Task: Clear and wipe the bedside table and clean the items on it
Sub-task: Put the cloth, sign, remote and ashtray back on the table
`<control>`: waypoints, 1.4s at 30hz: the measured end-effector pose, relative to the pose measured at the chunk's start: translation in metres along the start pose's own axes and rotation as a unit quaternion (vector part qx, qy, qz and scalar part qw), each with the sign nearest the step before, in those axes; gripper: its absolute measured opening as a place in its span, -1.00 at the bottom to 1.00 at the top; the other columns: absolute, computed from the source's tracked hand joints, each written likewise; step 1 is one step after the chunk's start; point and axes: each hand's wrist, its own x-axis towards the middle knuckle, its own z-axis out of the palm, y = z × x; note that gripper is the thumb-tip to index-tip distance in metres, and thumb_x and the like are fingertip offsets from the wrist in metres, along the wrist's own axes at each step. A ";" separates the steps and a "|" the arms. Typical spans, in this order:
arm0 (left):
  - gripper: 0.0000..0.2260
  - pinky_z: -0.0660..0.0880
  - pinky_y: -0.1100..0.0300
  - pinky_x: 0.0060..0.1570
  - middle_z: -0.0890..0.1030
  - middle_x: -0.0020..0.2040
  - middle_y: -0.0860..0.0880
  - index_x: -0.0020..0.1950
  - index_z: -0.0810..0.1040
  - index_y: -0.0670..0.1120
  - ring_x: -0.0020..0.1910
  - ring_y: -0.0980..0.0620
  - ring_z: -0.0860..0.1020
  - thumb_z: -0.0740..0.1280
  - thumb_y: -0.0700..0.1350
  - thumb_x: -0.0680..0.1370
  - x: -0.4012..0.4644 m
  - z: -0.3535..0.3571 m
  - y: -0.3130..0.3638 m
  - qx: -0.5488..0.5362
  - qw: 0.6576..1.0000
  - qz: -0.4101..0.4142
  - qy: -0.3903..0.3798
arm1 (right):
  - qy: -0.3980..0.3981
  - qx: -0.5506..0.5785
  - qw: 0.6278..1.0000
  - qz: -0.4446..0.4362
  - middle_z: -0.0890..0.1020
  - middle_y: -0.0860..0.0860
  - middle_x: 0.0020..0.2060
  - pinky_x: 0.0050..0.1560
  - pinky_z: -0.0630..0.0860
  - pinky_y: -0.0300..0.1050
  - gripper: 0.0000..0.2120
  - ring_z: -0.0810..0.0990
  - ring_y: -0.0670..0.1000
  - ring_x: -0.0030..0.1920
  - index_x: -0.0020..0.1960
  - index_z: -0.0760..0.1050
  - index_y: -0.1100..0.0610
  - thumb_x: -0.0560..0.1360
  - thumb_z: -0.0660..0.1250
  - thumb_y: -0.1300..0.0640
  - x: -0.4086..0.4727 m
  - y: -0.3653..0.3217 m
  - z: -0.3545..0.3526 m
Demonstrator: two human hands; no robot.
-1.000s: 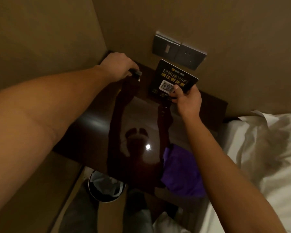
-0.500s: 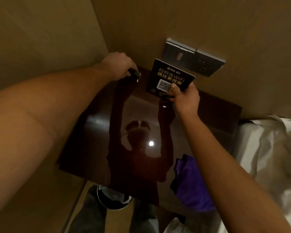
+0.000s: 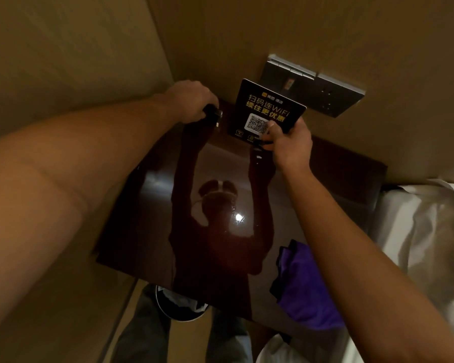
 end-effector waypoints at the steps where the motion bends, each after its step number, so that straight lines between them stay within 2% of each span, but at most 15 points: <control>1: -0.61 0.54 -0.13 0.14 0.59 0.30 -0.15 0.41 0.52 -0.01 0.25 -0.21 0.54 0.38 -0.17 0.59 0.000 0.001 0.002 0.003 1.000 -0.002 -0.002 | -0.004 -0.003 1.000 0.002 0.69 0.00 0.07 -0.17 0.69 -0.19 -0.71 0.74 -0.09 -0.09 0.34 0.47 0.09 0.64 0.37 0.14 0.000 -0.001 0.001; 5: -0.52 0.47 -0.12 0.20 0.58 0.29 -0.16 0.45 0.43 -0.01 0.28 -0.22 0.50 0.41 -0.14 0.54 0.001 0.009 0.006 0.018 1.000 -0.015 0.003 | -0.014 -0.002 1.000 0.008 0.68 0.06 0.15 -0.13 0.72 -0.08 -0.64 0.74 0.01 0.00 0.36 0.45 0.12 0.61 0.42 0.14 -0.001 -0.001 0.002; 9: -0.39 0.36 -0.13 0.22 0.54 0.30 -0.17 0.52 0.31 0.00 0.30 -0.24 0.45 0.44 -0.05 0.50 0.000 0.019 0.003 0.027 0.998 -0.026 0.041 | -0.030 -0.016 0.999 0.021 0.65 0.05 0.19 -0.17 0.71 -0.09 -0.58 0.73 0.04 0.05 0.36 0.41 0.10 0.57 0.47 0.17 0.001 -0.002 -0.003; 13: -0.38 0.33 -0.16 0.27 0.49 0.34 -0.17 0.50 0.34 0.00 0.34 -0.23 0.41 0.45 -0.03 0.48 -0.007 0.021 0.005 0.025 0.996 -0.028 0.076 | -0.035 -0.006 0.999 0.035 0.62 0.00 0.21 -0.10 0.73 0.02 -0.44 0.70 0.05 0.12 0.42 0.35 0.08 0.51 0.51 0.23 -0.002 -0.005 -0.011; 18: -0.39 0.28 -0.20 0.35 0.43 0.40 -0.20 0.48 0.37 -0.04 0.40 -0.25 0.36 0.46 -0.05 0.46 -0.027 0.020 0.013 0.015 0.990 -0.045 0.131 | -0.035 -0.021 0.999 0.029 0.53 0.05 0.39 0.09 0.69 0.15 -0.24 0.58 0.08 0.33 0.57 0.25 0.07 0.48 0.54 0.23 -0.015 -0.007 -0.025; 20: -0.42 0.31 -0.18 0.32 0.41 0.42 -0.21 0.47 0.39 -0.05 0.39 -0.26 0.37 0.45 -0.05 0.48 -0.042 0.016 0.026 0.007 0.986 -0.062 0.153 | -0.024 -0.026 0.999 0.012 0.48 0.04 0.44 0.22 0.64 0.14 -0.24 0.55 0.07 0.36 0.57 0.25 0.05 0.49 0.54 0.19 -0.025 -0.007 -0.040; 21: -0.45 0.32 -0.17 0.31 0.40 0.42 -0.21 0.47 0.39 -0.06 0.39 -0.27 0.37 0.43 -0.05 0.50 -0.046 0.017 0.026 -0.001 0.984 -0.071 0.160 | -0.015 -0.032 0.999 0.008 0.46 0.04 0.46 0.23 0.63 0.10 -0.25 0.58 0.03 0.31 0.57 0.25 0.04 0.49 0.54 0.18 -0.024 -0.005 -0.042; 24: -0.53 0.36 -0.17 0.26 0.41 0.42 -0.20 0.44 0.46 -0.04 0.35 -0.27 0.40 0.39 -0.02 0.54 -0.066 0.015 0.044 -0.009 0.979 -0.085 0.183 | -0.008 -0.049 0.999 -0.008 0.48 0.05 0.43 -0.01 0.61 -0.24 -0.29 0.62 -0.16 -0.05 0.57 0.27 0.03 0.52 0.51 0.16 -0.037 -0.003 -0.060; 26: -0.58 0.37 -0.17 0.24 0.42 0.44 -0.17 0.41 0.51 0.01 0.35 -0.26 0.40 0.36 0.04 0.56 -0.083 0.011 0.064 -0.002 0.978 -0.082 0.190 | -0.009 -0.063 0.998 -0.030 0.51 0.05 0.39 -0.04 0.52 -0.33 -0.32 0.63 -0.16 -0.04 0.57 0.29 0.02 0.53 0.50 0.14 -0.053 -0.007 -0.080; 29: -0.62 0.35 -0.14 0.26 0.42 0.47 -0.13 0.38 0.58 0.04 0.38 -0.25 0.38 0.32 0.12 0.59 -0.102 0.004 0.086 -0.011 0.975 -0.082 0.205 | -0.003 -0.097 0.993 -0.073 0.46 0.05 0.44 0.18 0.51 -0.20 -0.35 0.56 -0.08 0.23 0.56 0.33 0.05 0.53 0.49 0.09 -0.072 -0.015 -0.102; 32: -0.64 0.34 -0.14 0.27 0.44 0.46 -0.12 0.35 0.61 0.03 0.40 -0.22 0.37 0.32 0.12 0.61 -0.118 0.002 0.109 -0.036 0.965 -0.091 0.242 | 0.014 -0.096 0.991 -0.093 0.44 0.03 0.46 0.26 0.47 -0.16 -0.38 0.50 -0.04 0.35 0.54 0.36 0.05 0.54 0.48 0.04 -0.089 -0.016 -0.121; 37: -0.64 0.37 -0.18 0.30 0.43 0.48 -0.13 0.36 0.60 -0.01 0.42 -0.22 0.37 0.34 0.07 0.60 -0.137 0.011 0.150 -0.073 0.954 -0.083 0.279 | 0.042 -0.071 0.991 -0.105 0.45 0.00 0.45 0.37 0.50 -0.01 -0.42 0.49 -0.03 0.37 0.51 0.38 -0.01 0.55 0.47 0.01 -0.118 -0.005 -0.139; 42: -0.65 0.40 -0.12 0.27 0.44 0.45 -0.13 0.36 0.60 -0.03 0.38 -0.20 0.40 0.35 0.04 0.60 -0.153 0.033 0.182 -0.081 0.951 -0.038 0.294 | 0.070 -0.059 0.991 -0.097 0.45 -0.04 0.43 0.36 0.51 -0.01 -0.45 0.50 -0.06 0.35 0.49 0.42 -0.05 0.54 0.46 -0.02 -0.165 0.026 -0.147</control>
